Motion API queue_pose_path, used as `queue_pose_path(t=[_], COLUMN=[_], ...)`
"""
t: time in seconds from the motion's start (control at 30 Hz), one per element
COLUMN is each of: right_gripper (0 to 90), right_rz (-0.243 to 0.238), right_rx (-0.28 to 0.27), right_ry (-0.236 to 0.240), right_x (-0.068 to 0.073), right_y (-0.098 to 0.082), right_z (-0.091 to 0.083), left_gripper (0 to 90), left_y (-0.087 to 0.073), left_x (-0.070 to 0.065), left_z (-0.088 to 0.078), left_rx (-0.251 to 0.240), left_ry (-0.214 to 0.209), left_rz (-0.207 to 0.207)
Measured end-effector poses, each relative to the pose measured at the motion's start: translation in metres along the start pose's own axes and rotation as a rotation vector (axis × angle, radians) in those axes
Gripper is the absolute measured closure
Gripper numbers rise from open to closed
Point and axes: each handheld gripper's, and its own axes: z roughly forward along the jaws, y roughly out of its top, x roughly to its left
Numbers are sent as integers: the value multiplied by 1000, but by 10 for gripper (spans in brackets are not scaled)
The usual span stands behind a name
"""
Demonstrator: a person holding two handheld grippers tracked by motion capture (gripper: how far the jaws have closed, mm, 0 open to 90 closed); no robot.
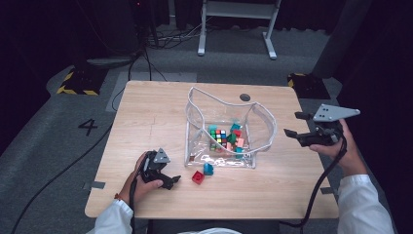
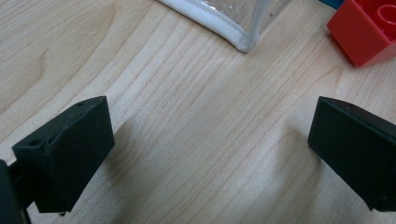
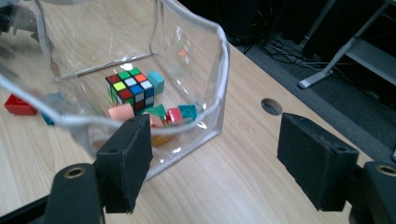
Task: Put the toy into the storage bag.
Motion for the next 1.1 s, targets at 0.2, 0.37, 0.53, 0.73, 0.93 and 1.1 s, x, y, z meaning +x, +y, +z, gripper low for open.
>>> queue_pose_path(t=[0.2,0.37,0.53,0.73,0.93,1.1], right_gripper=[257,259,270,341,384,412], right_rz=[37,63,106,127,120,117], right_rx=[5,39,46,66,128,92], right_ry=[-26,-1,44,124,210,275], right_x=[8,20,41,61,85,106], right_y=[-34,-61,-91,-111,-114,-108], right_z=[-6,6,25,48,79,102], left_gripper=[4,4,4,4,4,4], left_y=[0,0,0,0,0,0], left_x=[0,0,0,0,0,0], left_z=[0,0,0,0,0,0], left_rx=[0,0,-2,1,0,1], left_ry=[-1,-1,3,3,4,1], left_rz=[-2,-2,3,0,4,1])
